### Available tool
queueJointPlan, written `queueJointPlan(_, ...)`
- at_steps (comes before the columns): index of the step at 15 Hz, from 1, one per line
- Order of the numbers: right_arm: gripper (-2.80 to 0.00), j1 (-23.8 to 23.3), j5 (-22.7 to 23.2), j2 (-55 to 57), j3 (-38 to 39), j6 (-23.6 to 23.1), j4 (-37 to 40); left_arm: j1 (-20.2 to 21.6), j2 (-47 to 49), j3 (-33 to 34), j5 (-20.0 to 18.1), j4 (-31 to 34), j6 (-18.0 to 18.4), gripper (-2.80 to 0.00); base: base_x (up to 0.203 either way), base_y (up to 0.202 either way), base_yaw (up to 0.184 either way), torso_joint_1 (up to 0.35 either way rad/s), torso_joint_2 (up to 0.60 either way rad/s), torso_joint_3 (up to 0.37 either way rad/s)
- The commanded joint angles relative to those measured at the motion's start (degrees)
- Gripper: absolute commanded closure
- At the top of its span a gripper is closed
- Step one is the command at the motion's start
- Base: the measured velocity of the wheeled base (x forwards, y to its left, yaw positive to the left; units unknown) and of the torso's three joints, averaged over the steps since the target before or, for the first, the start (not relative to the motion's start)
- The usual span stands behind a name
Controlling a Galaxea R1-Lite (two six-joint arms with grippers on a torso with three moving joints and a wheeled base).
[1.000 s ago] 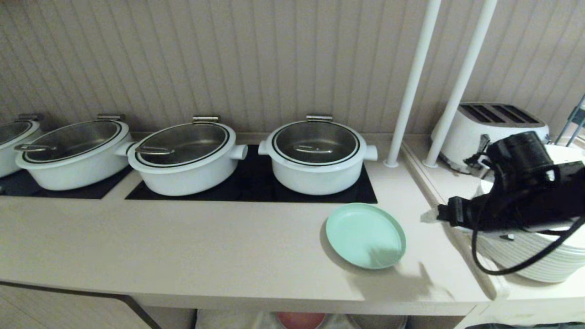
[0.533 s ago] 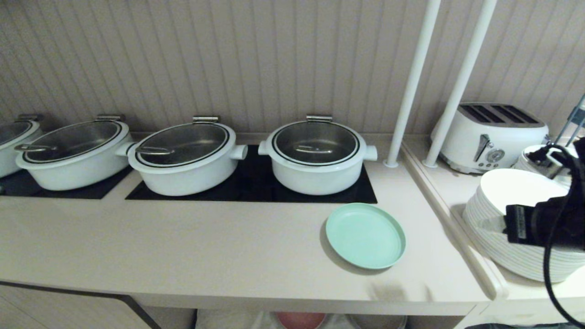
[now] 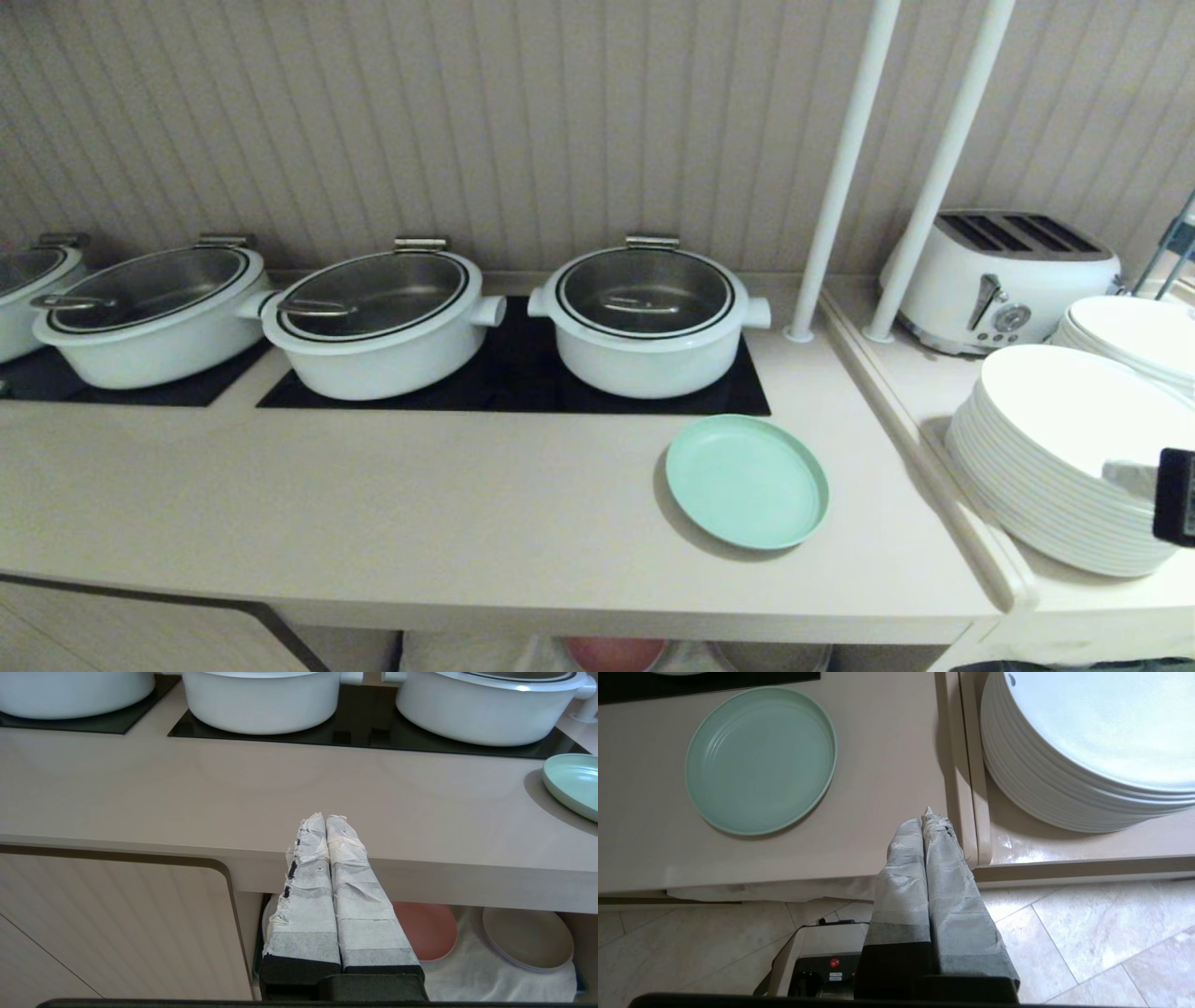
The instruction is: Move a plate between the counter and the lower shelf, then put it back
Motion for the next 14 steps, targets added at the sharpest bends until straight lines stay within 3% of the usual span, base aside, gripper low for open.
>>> queueJointPlan(1,0.0,1.6,-0.1,-8.8,7.9,-0.4,-3.6,0.0,0.0,0.0,0.0,0.0,0.0,0.0,0.0,0.0,0.0,0.0,0.0,0.0)
queueJointPlan(4,0.0,1.7,0.1,-20.3,25.3,-4.7,-13.6,0.0,0.0,0.0,0.0,0.0,0.0,0.0,0.0,0.0,0.0,0.0,0.0,0.0)
queueJointPlan(6,0.0,-1.1,2.1,-28.9,36.6,-7.0,-23.7,0.0,0.0,0.0,0.0,0.0,0.0,0.0,0.0,0.0,0.0,0.0,0.0,0.0)
queueJointPlan(8,0.0,-4.5,5.5,-36.1,40.3,-8.0,-27.3,0.0,0.0,0.0,0.0,0.0,0.0,0.0,0.0,0.0,0.0,0.0,0.0,0.0)
queueJointPlan(14,0.0,-10.9,8.0,-52.8,40.8,-12.4,-13.1,0.0,0.0,0.0,0.0,0.0,0.0,0.0,0.0,0.0,0.0,0.0,0.0,0.0)
